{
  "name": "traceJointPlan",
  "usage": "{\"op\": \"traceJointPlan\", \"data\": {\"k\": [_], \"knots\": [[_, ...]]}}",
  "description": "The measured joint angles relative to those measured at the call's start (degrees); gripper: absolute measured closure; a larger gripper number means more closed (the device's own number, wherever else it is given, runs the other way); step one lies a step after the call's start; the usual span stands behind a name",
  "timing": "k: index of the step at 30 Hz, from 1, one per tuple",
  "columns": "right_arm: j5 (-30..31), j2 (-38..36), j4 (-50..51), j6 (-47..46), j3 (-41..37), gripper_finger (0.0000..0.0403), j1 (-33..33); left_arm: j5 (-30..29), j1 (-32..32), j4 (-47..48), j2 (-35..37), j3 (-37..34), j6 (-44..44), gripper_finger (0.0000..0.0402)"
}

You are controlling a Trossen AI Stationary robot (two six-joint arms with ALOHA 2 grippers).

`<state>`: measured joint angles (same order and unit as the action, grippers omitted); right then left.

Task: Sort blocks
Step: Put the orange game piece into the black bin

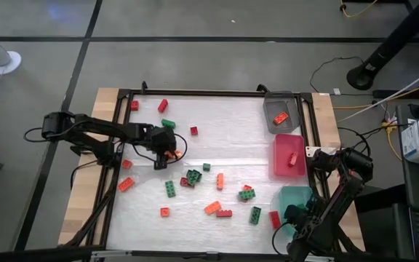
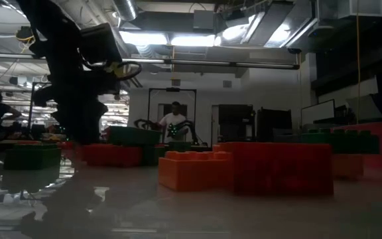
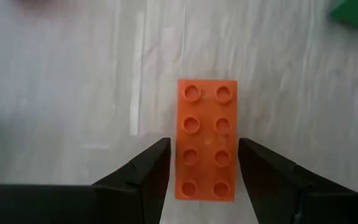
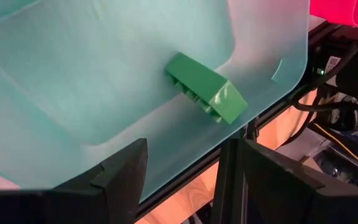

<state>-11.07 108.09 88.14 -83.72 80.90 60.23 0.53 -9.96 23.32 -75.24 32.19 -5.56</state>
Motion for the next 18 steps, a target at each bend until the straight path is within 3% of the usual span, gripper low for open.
{"op": "traceJointPlan", "data": {"k": [12, 18], "knots": [[-0.50, 0.00, 0.00, -1.62, 0.04, 0.0143, 0.00, -0.60, 1.11, -3.96, 0.20, -4.22, 2.74, 0.0225], [1.00, 0.04, 1.20, -0.89, 4.93, 0.0143, -0.66, -1.43, 1.33, -5.68, 0.20, -4.35, 5.90, 0.0277]]}}
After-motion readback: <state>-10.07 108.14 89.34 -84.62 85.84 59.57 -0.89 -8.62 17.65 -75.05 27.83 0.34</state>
